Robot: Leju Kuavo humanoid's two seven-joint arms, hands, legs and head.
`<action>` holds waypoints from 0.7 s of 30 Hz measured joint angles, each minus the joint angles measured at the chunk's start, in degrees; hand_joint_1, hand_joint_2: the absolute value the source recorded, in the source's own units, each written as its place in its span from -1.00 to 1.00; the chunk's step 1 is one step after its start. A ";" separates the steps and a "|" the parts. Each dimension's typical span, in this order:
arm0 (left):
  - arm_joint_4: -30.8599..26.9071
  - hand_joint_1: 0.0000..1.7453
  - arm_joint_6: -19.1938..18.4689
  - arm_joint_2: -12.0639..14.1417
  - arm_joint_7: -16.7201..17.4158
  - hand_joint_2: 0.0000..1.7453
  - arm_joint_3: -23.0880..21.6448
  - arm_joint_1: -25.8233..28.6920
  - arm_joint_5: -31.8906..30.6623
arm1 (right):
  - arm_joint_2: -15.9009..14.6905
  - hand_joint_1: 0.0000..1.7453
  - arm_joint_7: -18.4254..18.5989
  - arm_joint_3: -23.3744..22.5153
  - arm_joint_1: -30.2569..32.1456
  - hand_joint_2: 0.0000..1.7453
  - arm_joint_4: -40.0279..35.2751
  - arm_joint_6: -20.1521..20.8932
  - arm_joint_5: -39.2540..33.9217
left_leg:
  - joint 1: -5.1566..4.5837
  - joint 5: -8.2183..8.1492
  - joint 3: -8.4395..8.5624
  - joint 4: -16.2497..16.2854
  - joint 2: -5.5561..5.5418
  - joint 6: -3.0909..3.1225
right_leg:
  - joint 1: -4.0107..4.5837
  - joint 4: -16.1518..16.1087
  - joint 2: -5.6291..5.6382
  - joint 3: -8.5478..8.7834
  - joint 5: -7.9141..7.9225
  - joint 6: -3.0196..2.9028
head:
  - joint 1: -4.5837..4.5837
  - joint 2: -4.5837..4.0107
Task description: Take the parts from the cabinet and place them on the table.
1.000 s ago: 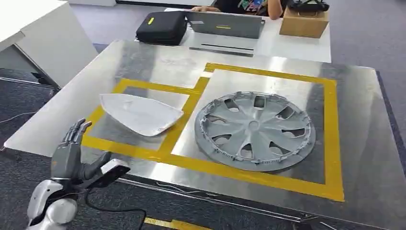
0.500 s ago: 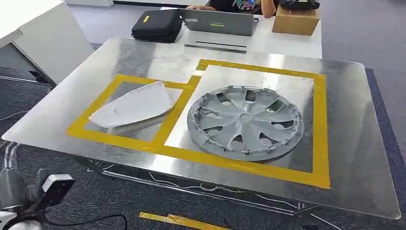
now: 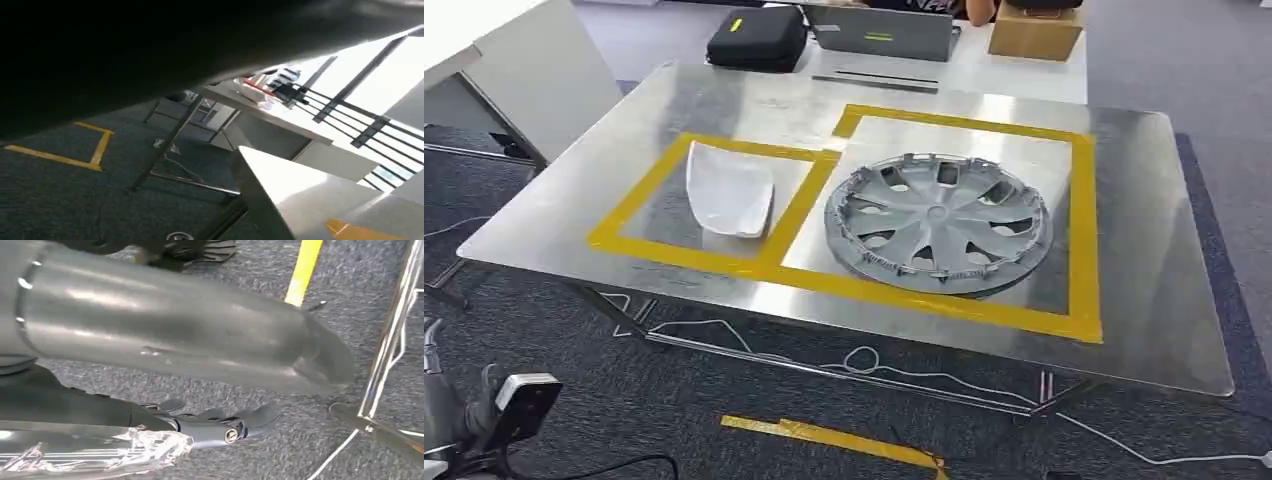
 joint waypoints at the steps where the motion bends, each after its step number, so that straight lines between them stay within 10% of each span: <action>1: 0.70 -1.00 -0.02 -0.15 -0.32 -1.00 0.61 -0.23 0.26 | 0.04 -1.00 -0.08 -0.02 0.06 -1.00 -0.02 0.00 0.02 | 0.13 0.50 -0.04 -0.05 0.02 -0.18 | 0.11 0.16 -0.01 -0.84 0.25 -0.14 | 0.13 0.00; 3: 2.20 -1.00 -0.22 -0.57 -1.02 -1.00 1.87 -0.48 0.83 | 0.15 -1.00 0.02 -0.17 0.29 -1.00 -0.04 0.00 0.04 | 0.27 0.95 -0.18 0.03 -0.10 -0.94 | -0.09 -0.06 -0.20 -1.39 1.08 -1.30 | 0.20 0.00; 5: 3.49 -1.00 -0.39 -0.74 -1.46 -1.00 3.12 -0.51 1.22 | 0.28 -1.00 0.00 -0.37 0.13 -1.00 -0.13 -0.02 0.13 | 0.58 -4.77 -1.57 3.60 -0.47 -1.61 | -0.04 0.01 -0.37 -2.58 2.24 -2.63 | -0.20 0.00; 8: 4.92 -1.00 -0.48 -0.85 -1.70 -1.00 4.26 -0.69 1.31 | 0.28 -1.00 0.02 -0.63 0.22 -1.00 -0.20 -0.04 0.15 | 1.13 -12.38 -4.02 15.64 -0.50 -2.19 | 0.18 0.24 -0.39 -4.41 4.12 -2.70 | -0.28 0.00; 10: 5.66 -1.00 -0.50 -0.98 -1.83 -1.00 4.52 -0.79 1.29 | 0.28 -1.00 0.00 -0.81 0.21 -1.00 -0.20 -0.02 0.17 | 1.40 -9.69 -2.58 16.76 -0.50 -2.39 | 0.19 0.78 -0.39 -6.61 5.27 -2.55 | -0.28 0.00; 12: 6.12 -1.00 -0.50 -1.05 -1.86 -1.00 4.70 -1.03 1.29 | 0.31 -1.00 0.02 -0.83 0.28 -1.00 -0.20 -0.02 0.20 | 1.63 -5.73 2.92 9.63 -0.54 -2.36 | 0.10 1.67 -0.30 -8.54 6.18 -2.17 | -0.31 0.00; 14: 6.29 -1.00 -0.50 -1.09 -1.88 -1.00 4.78 -1.38 1.29 | 0.33 -1.00 0.00 -0.83 0.29 -1.00 -0.20 -0.02 0.20 | 1.49 -7.15 9.12 0.12 -0.85 -1.97 | 0.25 2.59 -0.23 -9.78 6.73 -1.44 | -0.35 0.00; 18: 6.91 -1.00 -0.94 -1.36 -1.92 -1.00 5.70 -1.69 2.12 | 0.33 -1.00 0.22 -0.87 0.41 -1.00 -0.20 -0.02 0.37 | 1.03 -6.64 8.11 -1.18 -0.89 -0.29 | 0.01 2.53 -0.24 -10.62 8.67 0.20 | -0.24 0.00; 21: 10.17 -1.00 -0.72 -1.75 -2.78 -1.00 7.98 -3.17 2.56 | 0.39 -1.00 0.63 -0.96 0.58 -1.00 -0.20 -0.04 0.72 | 1.05 -4.70 6.03 -1.33 -0.51 1.13 | -0.25 9.64 -0.15 -13.47 0.05 0.49 | 0.07 0.00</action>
